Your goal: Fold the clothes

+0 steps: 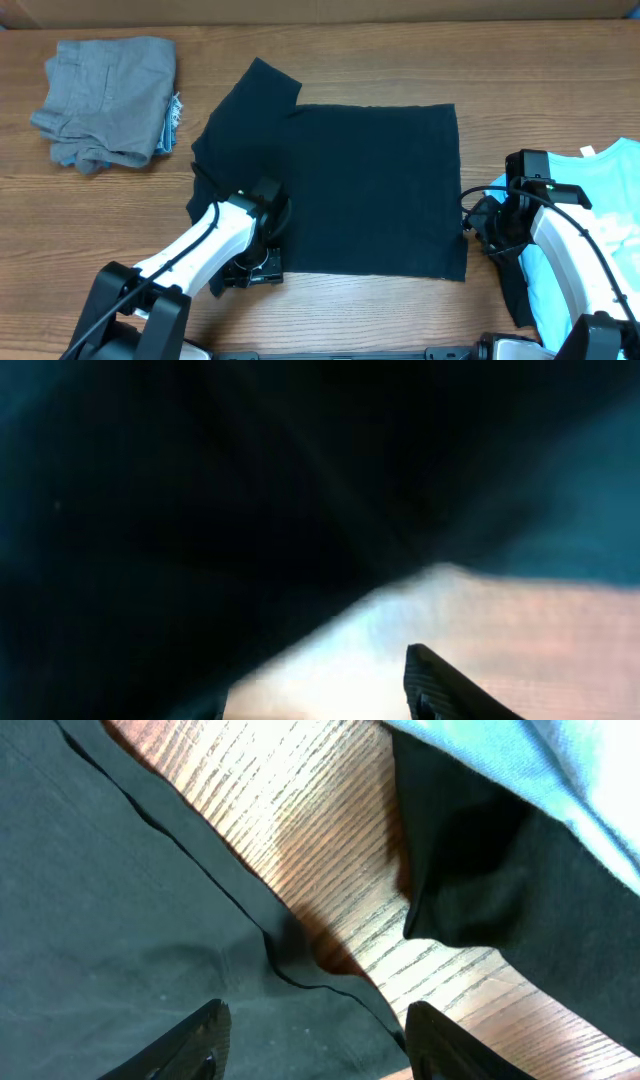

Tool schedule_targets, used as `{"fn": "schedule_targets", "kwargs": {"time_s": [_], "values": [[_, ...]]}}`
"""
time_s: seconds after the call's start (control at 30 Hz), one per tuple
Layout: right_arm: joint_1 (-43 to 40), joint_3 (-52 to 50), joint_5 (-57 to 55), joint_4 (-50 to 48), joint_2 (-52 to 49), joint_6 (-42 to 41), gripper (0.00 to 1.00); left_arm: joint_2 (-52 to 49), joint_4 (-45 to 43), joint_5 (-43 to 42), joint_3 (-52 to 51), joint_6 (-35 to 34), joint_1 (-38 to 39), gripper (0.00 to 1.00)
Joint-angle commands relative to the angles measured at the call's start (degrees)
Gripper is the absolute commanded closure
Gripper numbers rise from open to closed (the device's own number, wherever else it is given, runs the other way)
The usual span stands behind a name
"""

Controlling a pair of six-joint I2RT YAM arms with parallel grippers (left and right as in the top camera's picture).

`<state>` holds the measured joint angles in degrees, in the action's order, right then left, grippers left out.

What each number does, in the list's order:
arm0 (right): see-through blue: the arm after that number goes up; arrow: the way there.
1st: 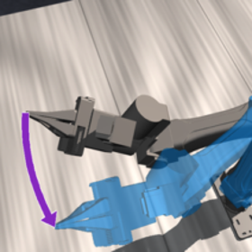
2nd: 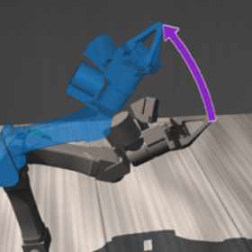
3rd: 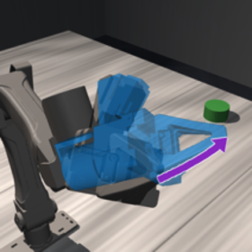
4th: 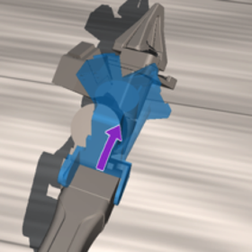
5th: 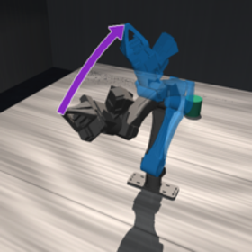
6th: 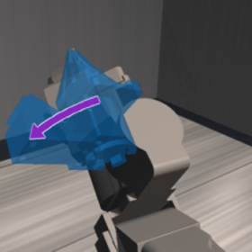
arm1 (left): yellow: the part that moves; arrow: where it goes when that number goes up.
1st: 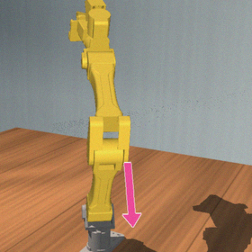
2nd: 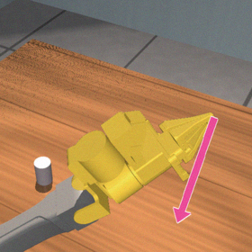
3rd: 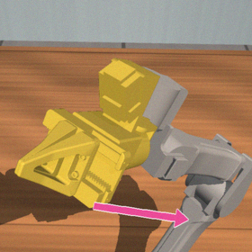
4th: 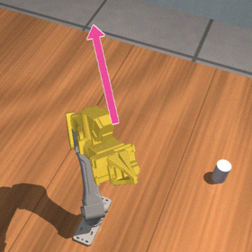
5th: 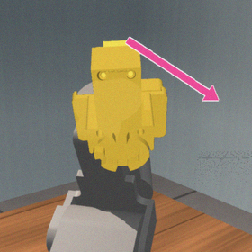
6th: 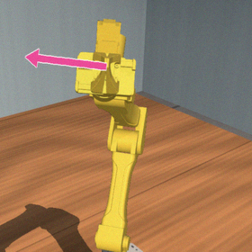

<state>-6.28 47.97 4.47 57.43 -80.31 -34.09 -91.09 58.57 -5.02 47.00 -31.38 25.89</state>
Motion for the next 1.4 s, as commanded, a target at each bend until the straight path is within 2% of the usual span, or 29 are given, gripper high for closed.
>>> {"fn": "schedule_targets", "kwargs": {"time_s": [0.0, 0.1, 0.37, 0.53, 0.57, 0.63, 0.67, 0.8, 0.9, 1.1, 1.27, 1.3, 1.37], "values": [[0.1, 0.7, -0.3, -0.2, 0.0, 0.0, 0.41, -0.4, -1.3, 2.7, -1.3, -3.8, -0.9, 0.43], [0.1, 0.7, -0.3, -0.1, 0.0, 0.0, 0.40, -0.4, -2.1, 3.5, -1.3, -5.0, -2.6, 0.44], [0.1, 0.7, -0.3, 0.5, 0.0, 0.0, 0.40, -0.4, -7.1, 6.1, -1.8, -6.7, -7.5, 0.60], [0.1, 0.7, -0.3, 0.5, 0.0, 0.0, 0.40, -0.4, -10.8, 5.6, -4.3, -6.7, -7.5, 0.76], [0.1, 0.7, -0.3, 0.5, 0.0, 0.0, 0.40, -0.4, -11.3, 5.3, -4.8, -6.7, -7.5, 0.80], [0.1, 0.7, -0.4, 0.5, 0.0, 0.0, 0.40, -0.4, -11.2, 4.9, -5.0, -6.4, -7.5, 0.94], [0.1, 0.7, -0.4, 0.5, 0.0, 0.0, 0.40, -0.4, -11.0, 4.1, -4.9, -5.9, -7.5, 0.96], [0.1, 0.7, -0.4, 0.6, 0.0, 0.0, 0.40, -0.4, -8.3, -5.7, -3.7, -3.9, -7.6, 0.96], [0.1, 0.7, -0.4, 0.8, 0.0, 0.0, 0.40, -0.4, -2.1, -12.8, -0.7, -1.7, -7.6, 0.96], [0.1, 0.7, -0.4, 0.9, 0.0, 0.0, 0.37, -0.4, 13.6, -13.7, 8.3, 5.0, -7.6, 0.96], [0.1, 0.7, -0.4, 1.7, 0.0, 0.0, 0.34, -0.4, 19.9, -13.7, 13.1, 8.1, -7.6, 0.95], [0.1, 0.7, -0.3, 1.9, 0.0, 0.0, 0.34, -0.4, 20.2, -13.6, 13.2, 8.3, -7.6, 0.91], [0.1, 0.6, -0.3, 1.9, 0.0, 0.0, 0.33, -0.4, 20.3, -12.8, 13.2, 8.3, -7.5, 0.76]]}}
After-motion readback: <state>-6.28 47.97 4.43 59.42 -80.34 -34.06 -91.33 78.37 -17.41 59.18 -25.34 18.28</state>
